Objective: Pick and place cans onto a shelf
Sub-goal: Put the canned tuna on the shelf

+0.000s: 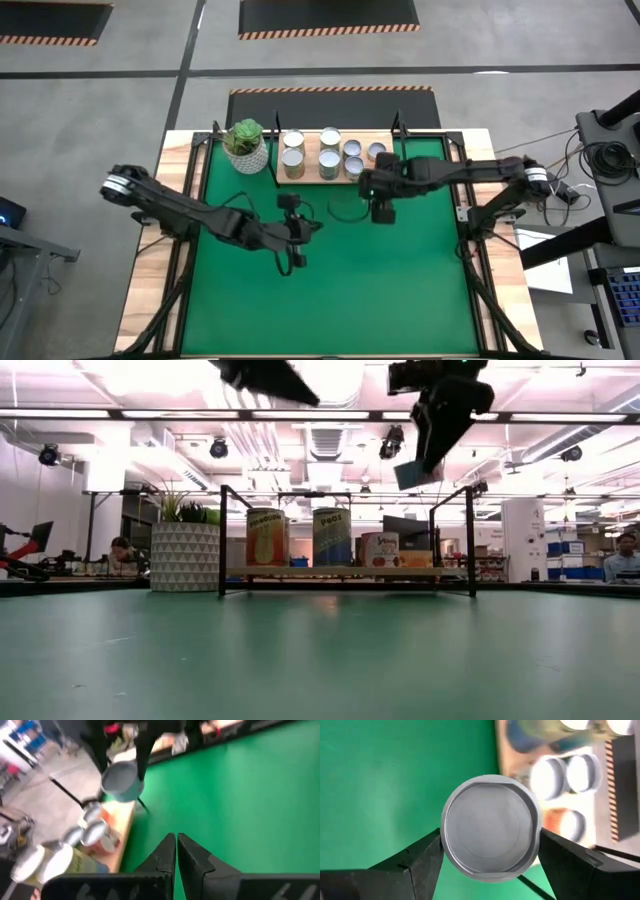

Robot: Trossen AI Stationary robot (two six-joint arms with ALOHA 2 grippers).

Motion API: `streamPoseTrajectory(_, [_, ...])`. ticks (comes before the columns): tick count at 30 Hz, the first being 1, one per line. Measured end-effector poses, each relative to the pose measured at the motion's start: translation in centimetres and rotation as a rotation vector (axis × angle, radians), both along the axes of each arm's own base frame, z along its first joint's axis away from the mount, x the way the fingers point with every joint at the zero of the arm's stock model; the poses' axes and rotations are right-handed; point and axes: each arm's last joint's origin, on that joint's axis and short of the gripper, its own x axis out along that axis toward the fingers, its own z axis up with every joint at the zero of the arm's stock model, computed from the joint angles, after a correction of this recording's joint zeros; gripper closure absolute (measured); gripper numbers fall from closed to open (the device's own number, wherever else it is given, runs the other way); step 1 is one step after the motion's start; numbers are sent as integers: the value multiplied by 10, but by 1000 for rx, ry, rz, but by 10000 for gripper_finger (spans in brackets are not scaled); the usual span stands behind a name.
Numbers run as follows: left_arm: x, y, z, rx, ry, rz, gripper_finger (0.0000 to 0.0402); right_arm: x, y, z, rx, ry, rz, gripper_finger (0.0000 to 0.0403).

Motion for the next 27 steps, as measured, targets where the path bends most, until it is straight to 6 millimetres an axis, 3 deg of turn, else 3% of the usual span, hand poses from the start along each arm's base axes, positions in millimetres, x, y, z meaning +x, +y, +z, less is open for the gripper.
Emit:
streamPoseTrajectory(4, [-10, 3, 20, 9, -63, -16, 402, -5, -26, 3, -30, 67, 15, 122])
streamPoseTrajectory(10, [-18, 6, 25, 1, -86, -16, 401, -13, -58, -22, -38, 166, 18, 122])
streamPoseTrajectory(16, [-23, 8, 13, 22, -105, -6, 401, -13, -72, -50, -31, 136, 42, 122])
streamPoseTrajectory(27, [-31, 16, 26, 125, -165, 209, 402, -15, -93, -84, -38, 140, 20, 122])
